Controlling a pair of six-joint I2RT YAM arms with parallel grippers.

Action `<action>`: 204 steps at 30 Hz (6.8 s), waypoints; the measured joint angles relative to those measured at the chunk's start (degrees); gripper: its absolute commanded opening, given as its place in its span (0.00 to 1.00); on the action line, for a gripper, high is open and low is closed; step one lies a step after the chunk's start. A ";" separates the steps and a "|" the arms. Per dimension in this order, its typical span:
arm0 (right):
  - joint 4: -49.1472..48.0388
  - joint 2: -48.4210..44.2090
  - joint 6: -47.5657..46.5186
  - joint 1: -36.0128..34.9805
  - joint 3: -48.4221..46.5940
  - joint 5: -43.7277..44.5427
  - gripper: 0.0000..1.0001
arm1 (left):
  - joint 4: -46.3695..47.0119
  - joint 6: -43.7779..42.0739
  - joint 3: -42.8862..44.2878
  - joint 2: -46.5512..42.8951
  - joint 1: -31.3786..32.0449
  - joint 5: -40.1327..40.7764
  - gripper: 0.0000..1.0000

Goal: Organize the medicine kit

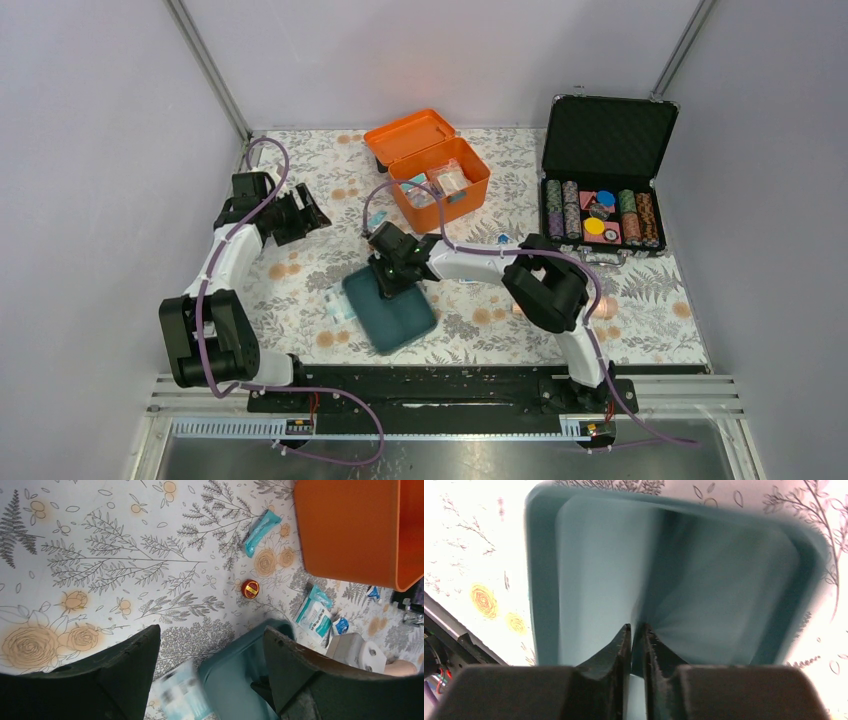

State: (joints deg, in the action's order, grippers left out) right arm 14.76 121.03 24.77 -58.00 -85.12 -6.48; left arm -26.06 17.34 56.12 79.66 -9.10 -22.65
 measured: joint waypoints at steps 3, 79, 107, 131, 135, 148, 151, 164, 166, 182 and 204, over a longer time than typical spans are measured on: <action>0.33 -1.57 -2.32 0.04 1.53 1.03 0.00 | -0.61 0.52 1.27 1.53 -0.04 -1.01 0.73; 40.30 13.70 -117.35 28.72 -55.19 -23.80 0.00 | -14.56 -11.54 12.74 3.80 2.40 -6.69 0.68; 41.11 14.03 -118.77 28.46 -52.74 -21.57 0.37 | -14.53 -11.54 12.76 4.13 2.40 -6.71 0.68; 34.21 7.93 -92.94 28.57 -52.76 -23.12 0.54 | -14.05 -11.98 12.76 4.83 3.04 -6.16 0.68; 30.91 -0.52 -85.33 28.74 -44.61 -21.57 0.57 | -13.70 -12.94 12.76 4.87 3.58 -5.60 0.68; 12.04 -25.00 -53.86 29.64 -7.61 -10.01 0.61 | -13.27 -22.75 10.69 4.70 6.67 -3.91 0.69; 9.05 -28.83 -50.23 29.68 3.17 -9.55 0.60 | -13.25 -25.16 10.62 3.82 9.18 -4.07 0.69; 2.29 -27.17 -43.19 28.41 15.39 -18.51 0.57 | -22.91 -47.06 8.59 1.62 15.98 -0.72 0.69; 1.60 -23.78 -43.63 26.77 14.64 -18.32 0.57 | -24.35 -49.18 7.04 0.46 15.93 0.37 0.69; 2.78 -9.31 -44.13 21.03 8.83 -13.07 0.55 | -19.02 -35.85 6.40 -7.76 15.30 -0.66 0.69; -1.11 -8.35 -42.18 20.39 12.37 -7.48 0.10 | -16.00 -34.75 7.28 -5.20 14.49 0.98 0.70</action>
State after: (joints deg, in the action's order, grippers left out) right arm 13.65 112.68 -17.41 -37.60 -72.75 -13.96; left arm -42.06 -17.41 63.40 74.46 5.39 -21.67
